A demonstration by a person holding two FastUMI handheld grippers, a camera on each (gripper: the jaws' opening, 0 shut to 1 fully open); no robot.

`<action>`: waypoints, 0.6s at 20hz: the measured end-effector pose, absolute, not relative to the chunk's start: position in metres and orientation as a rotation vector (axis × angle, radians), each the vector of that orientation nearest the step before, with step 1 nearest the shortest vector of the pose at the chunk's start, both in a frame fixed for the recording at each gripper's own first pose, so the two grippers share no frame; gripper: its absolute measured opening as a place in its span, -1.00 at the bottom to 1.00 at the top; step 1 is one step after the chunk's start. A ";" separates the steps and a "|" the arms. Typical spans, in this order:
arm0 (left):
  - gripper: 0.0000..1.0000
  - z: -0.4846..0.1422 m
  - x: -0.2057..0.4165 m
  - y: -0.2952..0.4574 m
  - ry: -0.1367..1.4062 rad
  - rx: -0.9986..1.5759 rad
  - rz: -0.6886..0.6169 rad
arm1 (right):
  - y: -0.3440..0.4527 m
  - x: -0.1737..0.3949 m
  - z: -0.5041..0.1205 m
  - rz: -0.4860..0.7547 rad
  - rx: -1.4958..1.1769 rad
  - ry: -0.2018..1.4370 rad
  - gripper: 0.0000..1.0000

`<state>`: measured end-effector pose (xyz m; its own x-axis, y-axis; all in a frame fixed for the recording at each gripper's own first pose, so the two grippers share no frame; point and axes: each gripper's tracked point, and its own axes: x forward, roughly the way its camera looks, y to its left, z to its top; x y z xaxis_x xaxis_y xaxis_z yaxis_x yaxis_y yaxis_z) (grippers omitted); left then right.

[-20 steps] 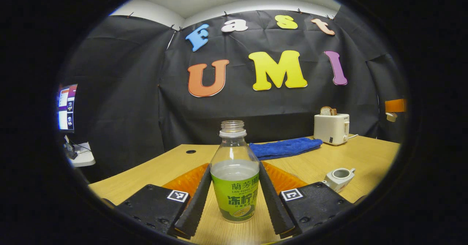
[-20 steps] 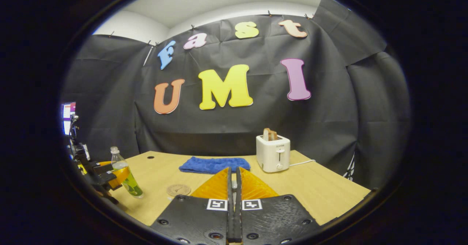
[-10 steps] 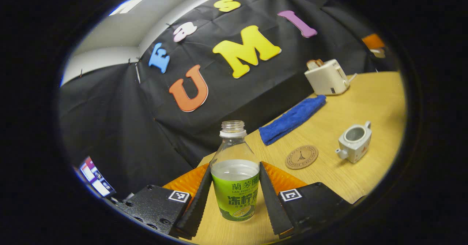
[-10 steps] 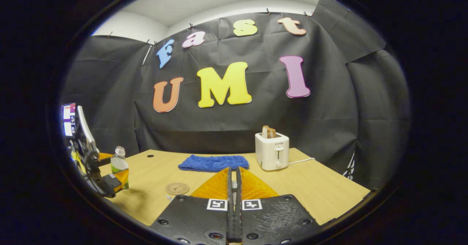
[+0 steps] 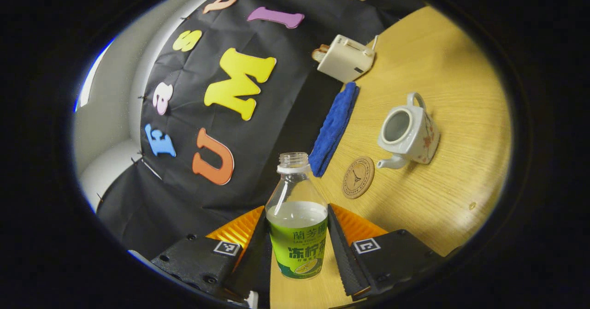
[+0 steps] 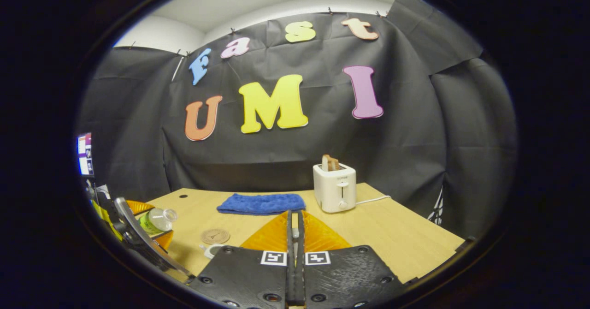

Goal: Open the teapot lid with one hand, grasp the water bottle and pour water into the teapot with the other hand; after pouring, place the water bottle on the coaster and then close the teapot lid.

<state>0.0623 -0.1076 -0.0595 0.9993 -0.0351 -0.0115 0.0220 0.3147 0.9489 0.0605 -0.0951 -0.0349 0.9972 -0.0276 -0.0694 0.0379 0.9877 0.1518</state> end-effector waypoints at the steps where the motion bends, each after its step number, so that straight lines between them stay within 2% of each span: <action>1: 0.46 -0.057 0.066 -0.112 -0.019 1.308 -0.042 | -0.097 0.061 -0.035 -0.038 0.156 0.069 -1.00; 6: 0.47 -0.068 0.055 -0.140 -0.048 1.562 -0.079 | -0.105 0.063 -0.039 -0.052 0.155 0.077 -0.99; 12: 0.47 -0.070 0.066 -0.152 -0.011 1.722 -0.102 | -0.108 0.061 -0.037 -0.048 0.167 0.075 -1.00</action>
<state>0.0658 -0.1516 -0.0697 0.9959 -0.0658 -0.0623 0.0516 -0.1535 0.9868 0.0607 -0.1082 -0.0370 0.9960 -0.0410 -0.0789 0.0536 0.9850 0.1642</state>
